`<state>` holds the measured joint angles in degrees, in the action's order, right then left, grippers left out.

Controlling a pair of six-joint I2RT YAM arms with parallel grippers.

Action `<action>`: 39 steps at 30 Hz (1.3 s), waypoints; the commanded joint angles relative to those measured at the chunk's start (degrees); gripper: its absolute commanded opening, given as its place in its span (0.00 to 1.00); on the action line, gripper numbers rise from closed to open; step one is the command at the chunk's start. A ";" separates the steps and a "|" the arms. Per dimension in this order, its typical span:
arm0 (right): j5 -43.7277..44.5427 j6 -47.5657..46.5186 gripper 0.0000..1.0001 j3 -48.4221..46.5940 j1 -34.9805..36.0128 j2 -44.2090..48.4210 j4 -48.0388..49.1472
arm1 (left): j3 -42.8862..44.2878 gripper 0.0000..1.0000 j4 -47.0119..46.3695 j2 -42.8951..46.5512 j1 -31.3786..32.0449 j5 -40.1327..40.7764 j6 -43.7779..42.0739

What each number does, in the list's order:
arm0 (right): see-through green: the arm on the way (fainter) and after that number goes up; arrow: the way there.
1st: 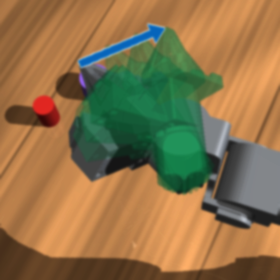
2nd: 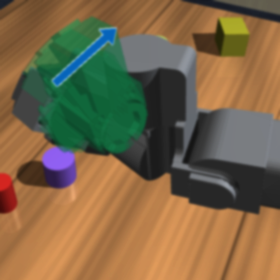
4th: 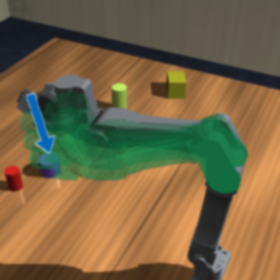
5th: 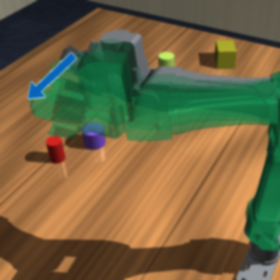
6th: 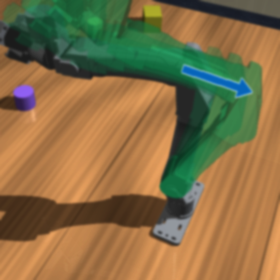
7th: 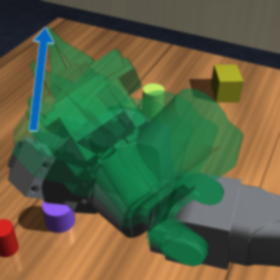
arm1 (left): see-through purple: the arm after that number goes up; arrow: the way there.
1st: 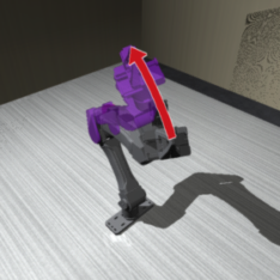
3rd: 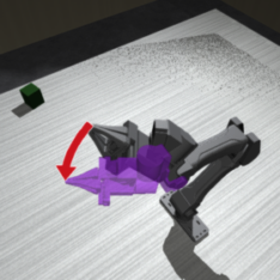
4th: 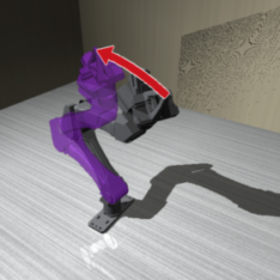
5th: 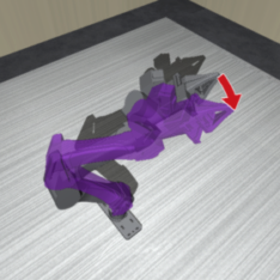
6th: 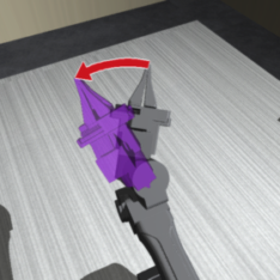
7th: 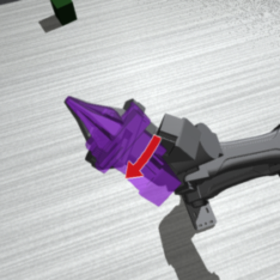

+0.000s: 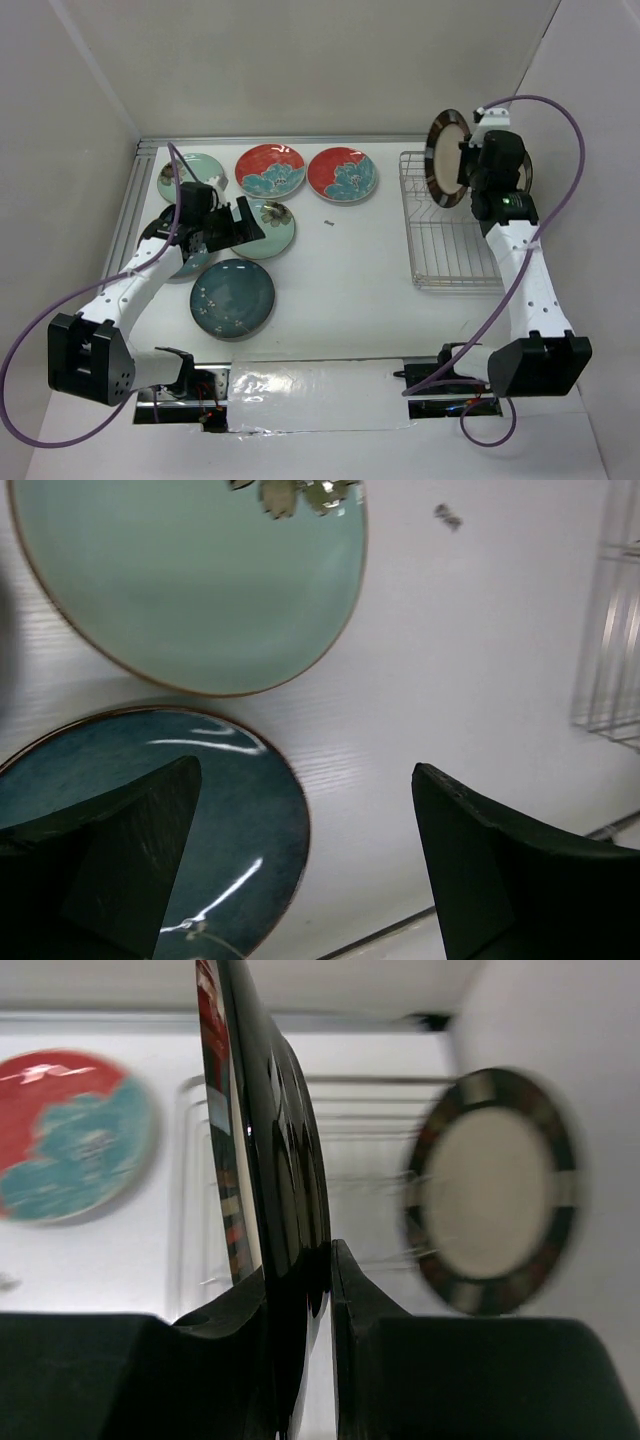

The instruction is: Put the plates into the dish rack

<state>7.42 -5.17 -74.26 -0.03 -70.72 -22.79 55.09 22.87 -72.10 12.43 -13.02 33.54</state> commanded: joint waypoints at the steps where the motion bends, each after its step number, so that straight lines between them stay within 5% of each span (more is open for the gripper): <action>1: 10.42 -11.08 0.00 0.86 -3.38 5.24 18.99 | 1.60 0.99 5.68 0.29 -0.30 7.21 -3.92; 15: 5.41 -16.28 0.00 7.64 -15.43 1.11 32.18 | 0.37 0.99 3.15 0.90 -0.30 5.46 -5.50; 33: 2.51 -12.50 0.00 11.94 -17.72 -9.34 34.65 | -0.16 0.99 2.61 0.38 -2.49 3.08 -5.50; 39: -0.29 -9.16 0.12 10.46 -18.25 -11.28 32.72 | -0.16 0.99 2.61 -0.15 -3.02 3.61 -5.50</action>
<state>8.75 -17.15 -60.64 -17.69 -83.02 -0.86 54.98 26.96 -72.12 9.76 -8.86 29.71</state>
